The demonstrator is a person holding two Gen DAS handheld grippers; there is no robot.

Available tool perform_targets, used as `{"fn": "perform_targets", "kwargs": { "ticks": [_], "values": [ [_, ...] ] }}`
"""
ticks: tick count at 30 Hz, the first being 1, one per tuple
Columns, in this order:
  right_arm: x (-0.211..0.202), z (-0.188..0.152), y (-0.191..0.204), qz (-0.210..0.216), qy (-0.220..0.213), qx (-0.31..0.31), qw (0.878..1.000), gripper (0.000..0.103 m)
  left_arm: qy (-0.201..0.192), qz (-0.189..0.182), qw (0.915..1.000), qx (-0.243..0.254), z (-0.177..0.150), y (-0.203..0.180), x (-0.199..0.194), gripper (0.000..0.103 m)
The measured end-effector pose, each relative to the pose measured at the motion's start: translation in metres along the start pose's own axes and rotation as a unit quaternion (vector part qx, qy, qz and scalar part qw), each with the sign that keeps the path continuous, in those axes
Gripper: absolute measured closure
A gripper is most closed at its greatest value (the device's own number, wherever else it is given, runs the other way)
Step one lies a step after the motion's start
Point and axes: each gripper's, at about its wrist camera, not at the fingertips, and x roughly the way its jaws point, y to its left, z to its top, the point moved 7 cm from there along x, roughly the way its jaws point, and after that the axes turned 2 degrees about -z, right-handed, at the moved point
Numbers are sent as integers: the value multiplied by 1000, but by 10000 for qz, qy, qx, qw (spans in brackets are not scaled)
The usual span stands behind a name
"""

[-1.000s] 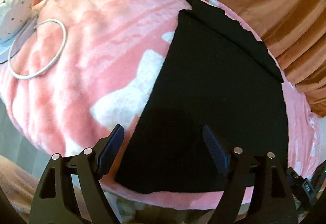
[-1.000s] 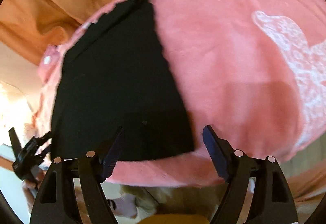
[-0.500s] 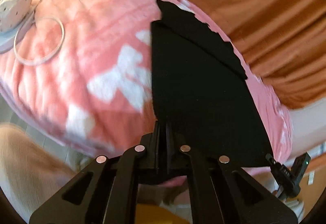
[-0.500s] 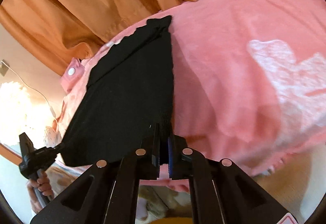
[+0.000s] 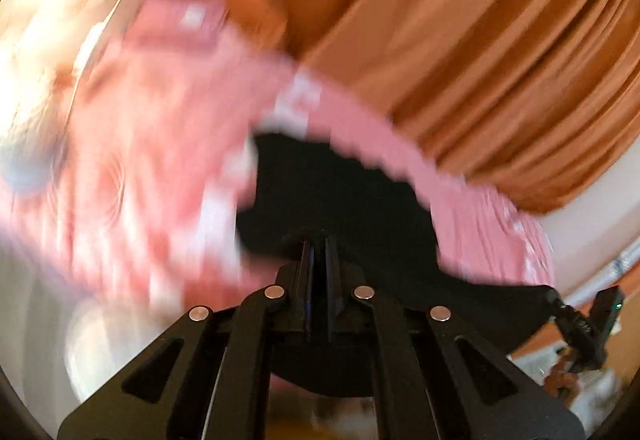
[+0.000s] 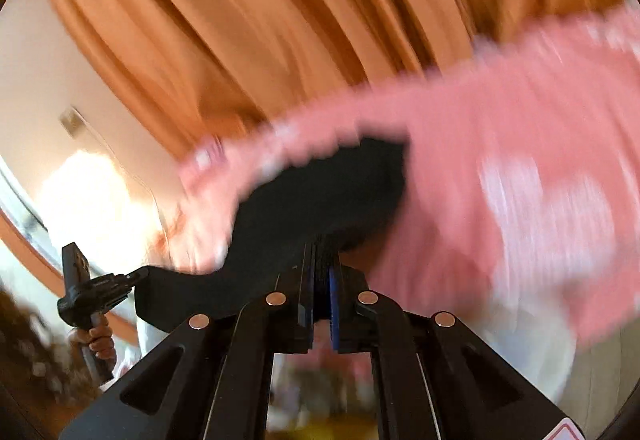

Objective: Fold small clothes
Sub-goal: 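Grasp the folded sweater edge with the right gripper and fold it over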

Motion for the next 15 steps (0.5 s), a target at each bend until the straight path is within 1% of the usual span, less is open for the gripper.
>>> {"fn": "perform_targets", "kwargs": {
  "ticks": [1, 2, 3, 4, 5, 7, 8, 9, 10, 11, 12, 14, 15],
  "values": [
    [30, 29, -12, 11, -121, 38, 9999, 98, -83, 59, 9999, -66, 24, 4, 20, 99],
    [55, 46, -23, 19, -132, 133, 9998, 98, -83, 40, 9998, -180, 44, 8, 41, 99],
    [83, 59, -33, 30, -56, 232, 9997, 98, 21, 155, 9995, -260, 65, 15, 76, 99],
    [116, 70, -45, -22, 88, 332, 9994, 98, 92, 390, 9988, -288, 76, 20, 103, 99],
    [156, 76, -60, -124, 272, 488, 9984, 98, 263, 603, 9973, -325, 85, 27, 141, 99],
    [216, 75, -83, -272, 682, 807, 9940, 97, 490, 885, 9939, -435, 86, 39, 190, 99],
    [247, 70, -97, -531, 844, 920, 9908, 97, 666, 953, 9920, -486, 84, 46, 215, 98],
    [269, 65, -108, -679, 977, 1010, 9877, 96, 802, 1105, 9893, -521, 82, 54, 237, 98],
    [283, 61, -117, -778, 1061, 1108, 9851, 96, 869, 1263, 9866, -558, 76, 62, 248, 96],
    [289, 60, -121, -796, 1067, 1198, 9838, 94, 906, 1340, 9848, -625, 74, 70, 258, 95],
    [291, 60, -124, -755, 1015, 1296, 9835, 89, 838, 1356, 9846, -723, 76, 77, 262, 95],
    [286, 69, -127, -542, 861, 1449, 9842, 88, 625, 1279, 9869, -759, 81, 82, 254, 87],
    [283, 73, -129, -453, 820, 1526, 9838, 82, 485, 1138, 9896, -735, 86, 79, 245, 75]
  ]
}}
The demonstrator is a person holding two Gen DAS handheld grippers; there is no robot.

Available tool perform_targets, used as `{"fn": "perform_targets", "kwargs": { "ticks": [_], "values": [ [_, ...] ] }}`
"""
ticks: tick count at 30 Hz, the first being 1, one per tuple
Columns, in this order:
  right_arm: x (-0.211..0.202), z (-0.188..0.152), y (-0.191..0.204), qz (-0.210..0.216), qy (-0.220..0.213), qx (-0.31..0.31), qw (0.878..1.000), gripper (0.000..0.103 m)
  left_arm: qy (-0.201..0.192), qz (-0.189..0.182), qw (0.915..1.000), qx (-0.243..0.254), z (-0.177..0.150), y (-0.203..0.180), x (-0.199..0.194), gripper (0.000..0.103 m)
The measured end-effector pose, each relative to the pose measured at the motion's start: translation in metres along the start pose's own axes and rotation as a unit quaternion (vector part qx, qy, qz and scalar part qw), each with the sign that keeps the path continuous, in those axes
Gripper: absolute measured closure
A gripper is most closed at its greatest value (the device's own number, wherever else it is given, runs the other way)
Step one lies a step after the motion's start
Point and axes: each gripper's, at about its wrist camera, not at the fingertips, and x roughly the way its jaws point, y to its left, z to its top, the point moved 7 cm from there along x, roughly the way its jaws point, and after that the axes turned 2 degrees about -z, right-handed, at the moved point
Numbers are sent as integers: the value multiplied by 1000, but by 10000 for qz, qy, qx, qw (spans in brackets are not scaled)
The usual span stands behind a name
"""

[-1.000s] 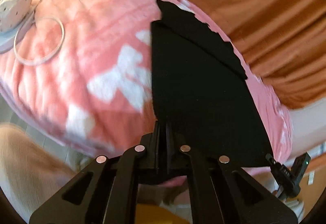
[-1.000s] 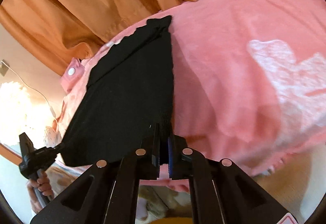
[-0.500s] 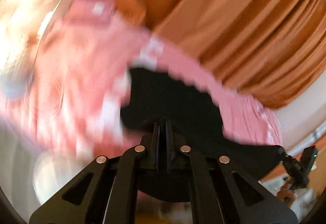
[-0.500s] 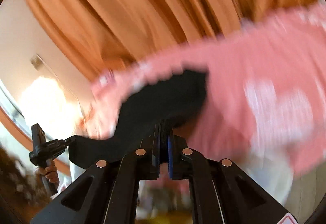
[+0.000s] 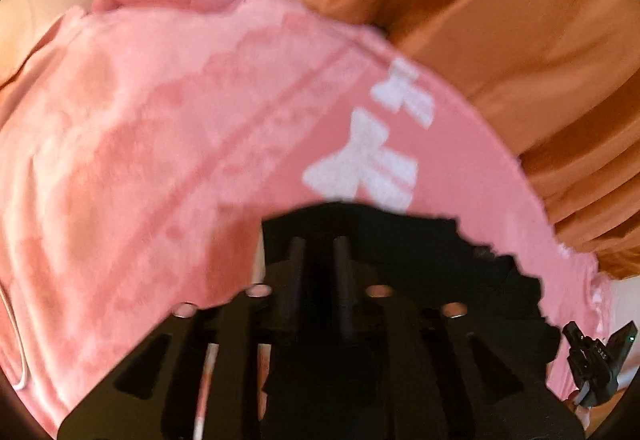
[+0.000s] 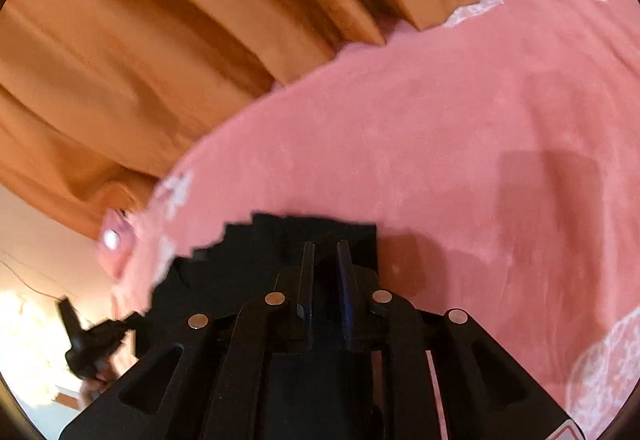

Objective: Fold small clothes
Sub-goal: 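Grasp the folded sweater edge with the right gripper and fold it over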

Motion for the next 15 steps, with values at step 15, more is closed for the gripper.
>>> {"fn": "perform_targets", "kwargs": {
  "ticks": [15],
  "values": [
    [85, -61, 83, -294, 1912, -2291, 9540, 81, 1224, -72, 9773, 1726, -56, -52, 24, 49]
  ]
}}
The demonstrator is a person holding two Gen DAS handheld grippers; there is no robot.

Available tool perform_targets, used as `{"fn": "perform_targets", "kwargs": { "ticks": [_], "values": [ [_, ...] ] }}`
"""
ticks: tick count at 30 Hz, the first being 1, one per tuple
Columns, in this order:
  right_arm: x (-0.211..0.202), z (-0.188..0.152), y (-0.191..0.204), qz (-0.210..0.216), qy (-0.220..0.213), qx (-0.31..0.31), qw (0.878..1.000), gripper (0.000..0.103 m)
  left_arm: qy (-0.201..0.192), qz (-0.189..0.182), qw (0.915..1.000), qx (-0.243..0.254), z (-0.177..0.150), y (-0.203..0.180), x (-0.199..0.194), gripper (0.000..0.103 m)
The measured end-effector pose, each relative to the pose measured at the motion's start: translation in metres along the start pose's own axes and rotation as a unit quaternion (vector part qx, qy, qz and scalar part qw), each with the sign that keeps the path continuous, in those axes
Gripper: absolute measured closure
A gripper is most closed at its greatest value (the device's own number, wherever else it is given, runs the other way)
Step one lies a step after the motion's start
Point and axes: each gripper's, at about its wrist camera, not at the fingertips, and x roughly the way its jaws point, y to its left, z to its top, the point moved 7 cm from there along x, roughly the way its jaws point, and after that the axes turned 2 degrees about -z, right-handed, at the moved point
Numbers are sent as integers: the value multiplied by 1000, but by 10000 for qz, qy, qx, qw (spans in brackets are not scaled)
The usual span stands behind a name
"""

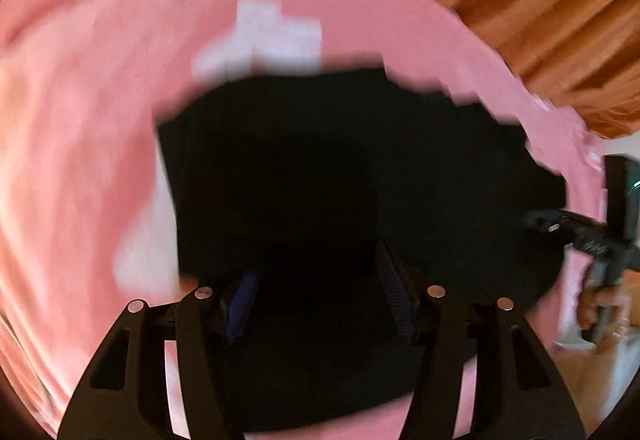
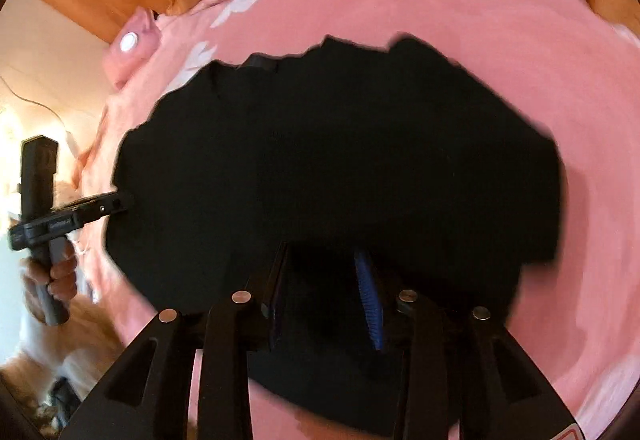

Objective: Fold small clothes
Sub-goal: 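Grasp the folded sweater edge with the right gripper and fold it over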

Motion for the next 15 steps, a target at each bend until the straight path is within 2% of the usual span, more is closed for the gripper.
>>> {"fn": "perform_targets", "kwargs": {
  "ticks": [1, 2, 3, 5, 6, 7, 8, 10, 12, 15],
  "values": [
    [-9, 18, -13, -196, -470, 254, 9984, 81, -421, 260, 9987, -72, 18, 8, -6, 49],
    [-25, 37, -34, -385, -1075, 765, 9905, 80, -891, 579, 9940, -262, 36, 22, -16, 49],
    [-42, 46, -50, -452, -1499, 1225, 9800, 68, -1378, 917, 9840, -666, 53, 45, -30, 44],
    [-62, 50, -61, -253, -1910, 1641, 9675, 63, -1756, 1138, 9685, -1348, 64, 79, -47, 42],
    [-65, 48, -60, -173, -1881, 1659, 9679, 60, -1851, 1190, 9622, -1604, 63, 94, -55, 42],
    [-65, 43, -57, -199, -1781, 1609, 9706, 56, -1827, 1178, 9617, -1670, 59, 99, -58, 42],
    [-62, 34, -55, -371, -1599, 1520, 9746, 55, -1681, 1075, 9661, -1639, 50, 99, -57, 41],
    [-56, 17, -55, -632, -1253, 1396, 9802, 46, -1381, 800, 9766, -1443, 32, 87, -52, 40],
    [-47, -9, -58, -869, -775, 1402, 9833, 40, -939, 430, 9863, -1287, 4, 71, -43, 39],
    [-45, -51, -68, -885, -282, 1494, 9844, 39, -369, -129, 9901, -1351, -46, 54, -38, 39]
  ]
}}
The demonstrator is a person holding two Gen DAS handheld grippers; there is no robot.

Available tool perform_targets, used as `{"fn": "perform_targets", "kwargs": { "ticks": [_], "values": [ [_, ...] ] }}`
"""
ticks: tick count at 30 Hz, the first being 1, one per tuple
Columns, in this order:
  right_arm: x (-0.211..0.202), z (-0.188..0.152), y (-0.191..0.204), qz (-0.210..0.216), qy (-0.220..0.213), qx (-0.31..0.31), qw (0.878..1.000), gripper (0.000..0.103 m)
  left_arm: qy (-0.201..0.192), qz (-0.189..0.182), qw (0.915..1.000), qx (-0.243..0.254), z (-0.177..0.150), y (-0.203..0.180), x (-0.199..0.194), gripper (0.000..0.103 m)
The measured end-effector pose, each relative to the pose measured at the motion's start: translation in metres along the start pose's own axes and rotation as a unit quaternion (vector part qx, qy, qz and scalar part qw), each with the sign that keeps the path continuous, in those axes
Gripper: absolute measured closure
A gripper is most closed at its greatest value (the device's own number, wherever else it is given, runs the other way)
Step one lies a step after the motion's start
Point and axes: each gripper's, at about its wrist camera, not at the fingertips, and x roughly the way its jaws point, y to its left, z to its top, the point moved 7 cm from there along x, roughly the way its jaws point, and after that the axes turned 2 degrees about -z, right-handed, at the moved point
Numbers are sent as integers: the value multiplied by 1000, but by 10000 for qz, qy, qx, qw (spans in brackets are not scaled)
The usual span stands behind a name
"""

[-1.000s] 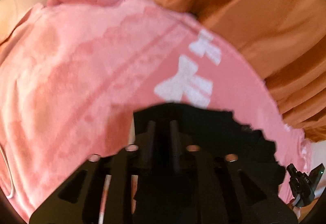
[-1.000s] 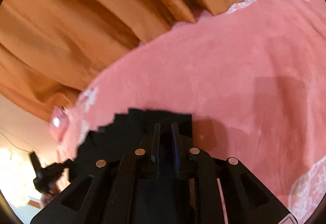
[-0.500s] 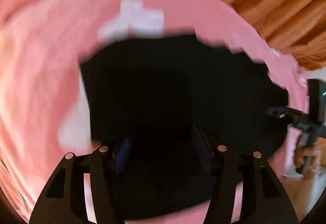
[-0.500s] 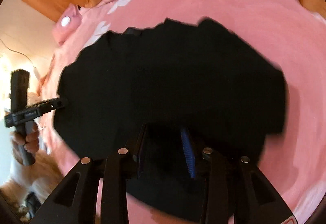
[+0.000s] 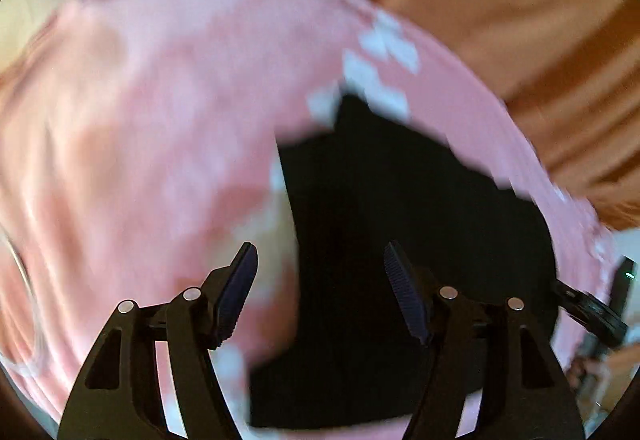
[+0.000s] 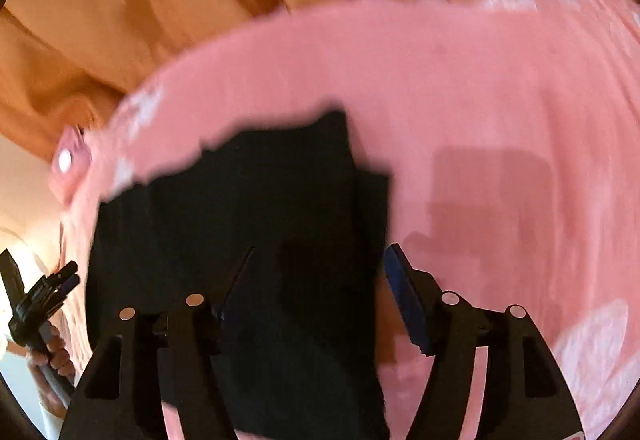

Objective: Fold small clothes
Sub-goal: 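Grasp the folded sweater edge with the right gripper and fold it over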

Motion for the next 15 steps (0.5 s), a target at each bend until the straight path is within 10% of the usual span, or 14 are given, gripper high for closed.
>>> {"fn": "perform_targets", "kwargs": {
  "ticks": [5, 8, 12, 15],
  "values": [
    [-11, -46, 0, -7, 229, -358, 9991, 39, 292, -60, 9993, 247, -44, -3, 1, 46],
    [-16, -64, 2, -143, 210, -621, 9977, 40, 261, 155, 9982, 515, -47, 0, 0, 76],
    [-15, -71, 7, 144, 252, -707, 9971, 97, 278, -22, 9988, 401, -46, 1, -7, 93],
    [-55, -73, 11, 394, -153, -940, 9947, 99, 68, -178, 9984, 540, -51, -4, -28, 94]
  ]
}}
